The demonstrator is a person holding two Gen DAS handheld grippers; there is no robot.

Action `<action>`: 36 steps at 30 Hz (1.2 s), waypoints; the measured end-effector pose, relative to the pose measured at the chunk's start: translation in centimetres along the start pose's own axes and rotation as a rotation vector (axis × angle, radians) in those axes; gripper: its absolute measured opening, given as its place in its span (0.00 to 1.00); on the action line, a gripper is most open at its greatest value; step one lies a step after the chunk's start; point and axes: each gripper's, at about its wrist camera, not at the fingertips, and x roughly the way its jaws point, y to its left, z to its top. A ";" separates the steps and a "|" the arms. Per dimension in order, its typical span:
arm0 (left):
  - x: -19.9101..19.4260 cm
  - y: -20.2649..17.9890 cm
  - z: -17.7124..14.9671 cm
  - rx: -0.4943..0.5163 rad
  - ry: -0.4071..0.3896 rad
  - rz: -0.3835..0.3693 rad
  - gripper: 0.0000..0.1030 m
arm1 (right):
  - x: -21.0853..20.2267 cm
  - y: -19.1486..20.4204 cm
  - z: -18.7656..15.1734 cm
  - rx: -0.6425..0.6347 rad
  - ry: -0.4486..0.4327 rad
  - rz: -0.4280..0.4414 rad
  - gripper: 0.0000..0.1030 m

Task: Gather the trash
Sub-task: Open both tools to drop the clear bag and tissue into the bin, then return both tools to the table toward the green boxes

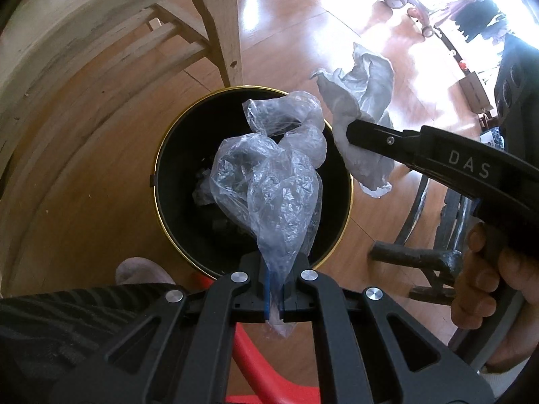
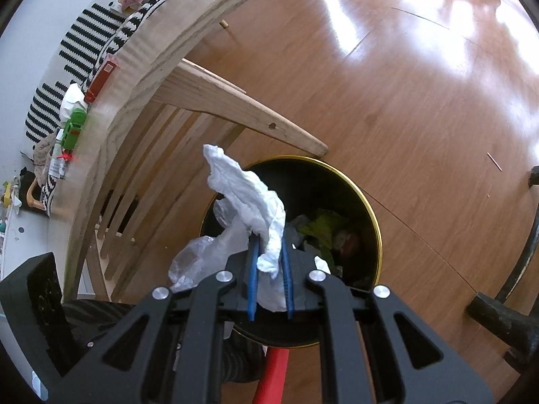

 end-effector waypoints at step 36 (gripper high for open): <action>-24.2 29.6 1.9 -0.518 -0.603 0.306 0.94 | -5.4 23.6 8.2 -0.282 -0.508 0.143 0.94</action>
